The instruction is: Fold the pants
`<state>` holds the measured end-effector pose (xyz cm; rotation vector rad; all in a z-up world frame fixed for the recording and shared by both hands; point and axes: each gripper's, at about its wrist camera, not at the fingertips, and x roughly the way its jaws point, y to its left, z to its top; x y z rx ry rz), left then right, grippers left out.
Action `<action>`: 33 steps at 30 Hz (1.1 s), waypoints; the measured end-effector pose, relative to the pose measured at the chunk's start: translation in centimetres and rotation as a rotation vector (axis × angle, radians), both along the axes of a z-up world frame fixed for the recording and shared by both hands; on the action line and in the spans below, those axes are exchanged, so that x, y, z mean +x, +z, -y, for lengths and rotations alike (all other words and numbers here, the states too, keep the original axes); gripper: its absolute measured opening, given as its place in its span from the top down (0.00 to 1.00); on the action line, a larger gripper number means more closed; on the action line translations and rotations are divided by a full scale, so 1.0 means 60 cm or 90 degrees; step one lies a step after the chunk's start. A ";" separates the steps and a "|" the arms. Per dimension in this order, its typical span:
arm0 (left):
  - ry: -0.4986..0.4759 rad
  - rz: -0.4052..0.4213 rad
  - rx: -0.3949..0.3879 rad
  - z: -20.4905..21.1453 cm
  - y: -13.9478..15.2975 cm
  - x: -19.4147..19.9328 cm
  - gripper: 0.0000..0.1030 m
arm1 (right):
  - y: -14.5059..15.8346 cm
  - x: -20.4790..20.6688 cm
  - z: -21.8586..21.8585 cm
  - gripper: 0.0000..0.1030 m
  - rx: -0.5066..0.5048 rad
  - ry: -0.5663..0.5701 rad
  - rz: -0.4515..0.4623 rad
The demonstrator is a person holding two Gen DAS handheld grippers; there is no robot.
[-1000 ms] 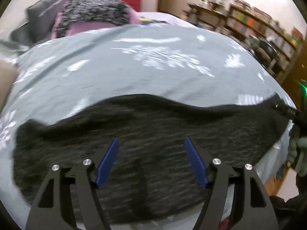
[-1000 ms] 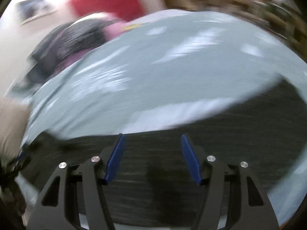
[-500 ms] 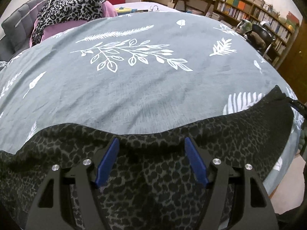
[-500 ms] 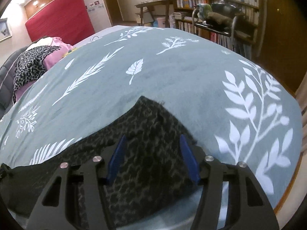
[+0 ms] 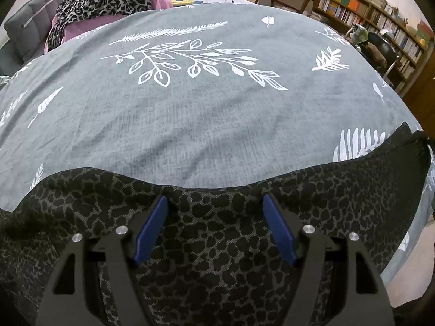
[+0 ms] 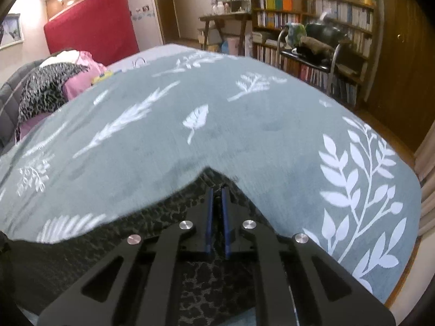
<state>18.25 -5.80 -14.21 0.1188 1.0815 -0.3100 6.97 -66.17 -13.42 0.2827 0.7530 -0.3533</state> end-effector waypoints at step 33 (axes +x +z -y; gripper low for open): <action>0.042 0.062 0.045 0.002 -0.025 0.001 0.23 | -0.067 0.077 -0.041 0.46 0.065 0.054 -0.057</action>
